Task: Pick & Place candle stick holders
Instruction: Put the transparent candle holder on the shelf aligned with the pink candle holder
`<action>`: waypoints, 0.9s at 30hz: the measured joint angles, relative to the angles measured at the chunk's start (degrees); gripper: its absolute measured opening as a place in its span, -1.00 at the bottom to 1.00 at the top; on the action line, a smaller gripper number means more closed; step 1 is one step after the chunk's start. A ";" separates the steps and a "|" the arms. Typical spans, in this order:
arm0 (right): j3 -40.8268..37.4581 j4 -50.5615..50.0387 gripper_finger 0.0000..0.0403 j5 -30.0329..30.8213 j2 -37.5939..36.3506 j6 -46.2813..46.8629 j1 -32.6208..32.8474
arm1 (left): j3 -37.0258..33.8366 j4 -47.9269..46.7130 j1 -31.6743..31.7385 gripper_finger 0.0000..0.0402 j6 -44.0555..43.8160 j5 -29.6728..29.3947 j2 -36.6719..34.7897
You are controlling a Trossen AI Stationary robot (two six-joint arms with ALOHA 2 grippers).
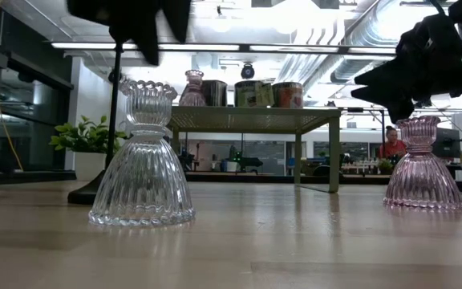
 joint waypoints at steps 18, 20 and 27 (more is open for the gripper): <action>0.00 -2.24 -0.27 0.00 1.08 -0.02 -0.01 | 0.62 -0.08 0.75 -0.26 1.30 3.79 3.62; 0.00 -2.27 -0.27 0.00 1.23 -0.02 0.02 | 0.62 -0.43 0.75 -0.26 1.31 3.73 3.62; 0.00 -2.35 -0.27 0.00 1.29 -0.02 0.02 | 0.67 -1.31 0.75 -0.26 1.52 3.64 4.49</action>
